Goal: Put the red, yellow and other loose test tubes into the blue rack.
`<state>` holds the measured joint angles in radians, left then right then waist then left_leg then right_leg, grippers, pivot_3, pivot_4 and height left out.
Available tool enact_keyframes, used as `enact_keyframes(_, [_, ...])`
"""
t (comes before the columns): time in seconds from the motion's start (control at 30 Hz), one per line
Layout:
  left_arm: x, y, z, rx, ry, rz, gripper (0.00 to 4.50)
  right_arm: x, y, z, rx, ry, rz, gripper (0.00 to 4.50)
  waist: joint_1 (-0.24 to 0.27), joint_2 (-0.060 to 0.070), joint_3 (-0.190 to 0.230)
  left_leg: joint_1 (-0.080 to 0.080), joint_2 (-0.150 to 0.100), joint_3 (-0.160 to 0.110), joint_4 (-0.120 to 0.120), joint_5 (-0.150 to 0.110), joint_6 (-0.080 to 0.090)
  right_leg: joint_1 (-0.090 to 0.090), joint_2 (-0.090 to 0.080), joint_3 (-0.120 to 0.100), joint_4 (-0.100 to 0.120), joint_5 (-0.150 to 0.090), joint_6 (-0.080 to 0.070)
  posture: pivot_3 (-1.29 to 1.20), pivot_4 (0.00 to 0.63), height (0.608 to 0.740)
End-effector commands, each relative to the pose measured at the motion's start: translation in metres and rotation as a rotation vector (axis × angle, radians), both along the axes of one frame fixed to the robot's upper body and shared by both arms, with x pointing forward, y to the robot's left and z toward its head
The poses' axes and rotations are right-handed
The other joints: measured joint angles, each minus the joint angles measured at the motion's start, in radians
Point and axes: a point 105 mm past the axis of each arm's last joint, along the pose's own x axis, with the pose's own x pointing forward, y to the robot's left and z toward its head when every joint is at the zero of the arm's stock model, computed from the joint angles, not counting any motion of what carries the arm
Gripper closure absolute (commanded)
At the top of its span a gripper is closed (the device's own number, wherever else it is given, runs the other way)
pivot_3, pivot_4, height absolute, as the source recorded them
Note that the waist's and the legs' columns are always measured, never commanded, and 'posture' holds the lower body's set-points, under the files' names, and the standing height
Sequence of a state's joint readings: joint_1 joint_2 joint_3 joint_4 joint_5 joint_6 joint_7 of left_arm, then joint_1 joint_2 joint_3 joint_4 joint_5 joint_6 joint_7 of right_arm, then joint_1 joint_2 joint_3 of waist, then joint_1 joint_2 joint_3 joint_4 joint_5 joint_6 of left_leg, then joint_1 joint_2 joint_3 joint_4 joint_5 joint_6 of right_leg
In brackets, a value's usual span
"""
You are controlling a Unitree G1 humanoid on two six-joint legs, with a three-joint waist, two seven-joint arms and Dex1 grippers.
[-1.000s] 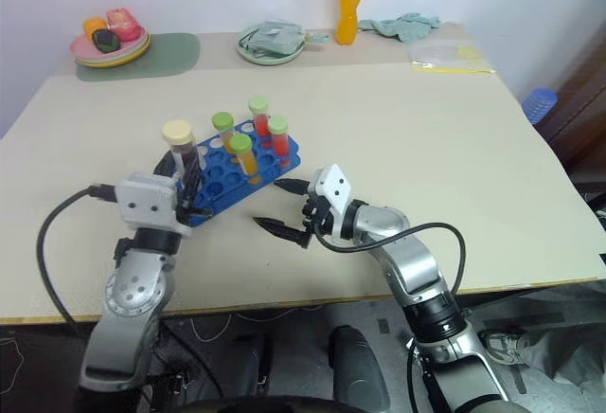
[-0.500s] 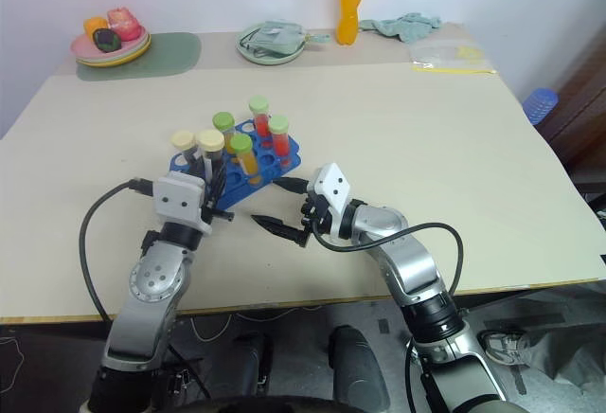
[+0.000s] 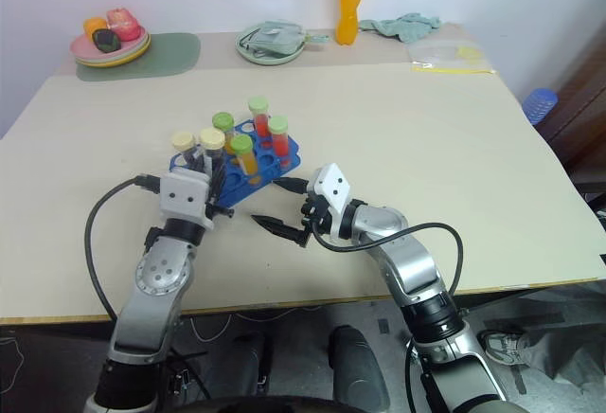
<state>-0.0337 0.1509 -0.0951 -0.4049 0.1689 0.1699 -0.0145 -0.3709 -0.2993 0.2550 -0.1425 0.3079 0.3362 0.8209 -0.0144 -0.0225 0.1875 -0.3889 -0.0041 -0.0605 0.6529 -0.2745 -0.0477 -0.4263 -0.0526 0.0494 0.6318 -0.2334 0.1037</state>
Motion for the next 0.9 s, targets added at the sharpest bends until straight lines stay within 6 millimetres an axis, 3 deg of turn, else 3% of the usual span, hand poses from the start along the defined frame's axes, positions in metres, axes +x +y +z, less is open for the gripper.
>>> enact_keyframes(0.03, [-0.002,0.007,-0.002,0.015,0.012,0.039,3.77,-0.002,0.001,0.011,0.02,-0.036,0.016,0.38,-0.001,0.0,0.0,0.0,0.0,0.0,0.0,0.0,0.0,0.0,0.0,0.0,0.0,0.0,0.0,0.0,0.15,0.74])
enact_keyframes(0.6, [0.002,0.004,-0.009,-0.145,-0.032,-0.041,3.77,-0.004,0.0,0.012,0.021,-0.031,0.022,0.38,0.001,0.0,0.0,0.0,0.0,0.0,0.0,0.0,0.0,0.0,0.0,0.0,0.0,0.0,0.0,0.0,0.15,0.74])
enact_keyframes(0.83, [-0.006,0.006,-0.004,-0.195,-0.069,-0.061,0.36,-0.003,-0.01,0.015,0.002,-0.043,0.004,0.38,0.001,0.0,0.0,0.0,0.0,0.0,0.001,0.0,0.0,0.0,0.0,0.0,0.0,0.0,0.0,0.0,0.15,0.74])
enact_keyframes(0.9, [-0.016,0.017,0.0,-0.217,-0.065,-0.059,0.36,-0.001,-0.021,0.019,-0.012,-0.043,-0.009,0.38,0.0,0.0,0.0,0.0,0.0,0.0,0.0,0.0,0.0,0.0,0.0,0.0,0.0,0.0,0.0,0.0,0.15,0.74])
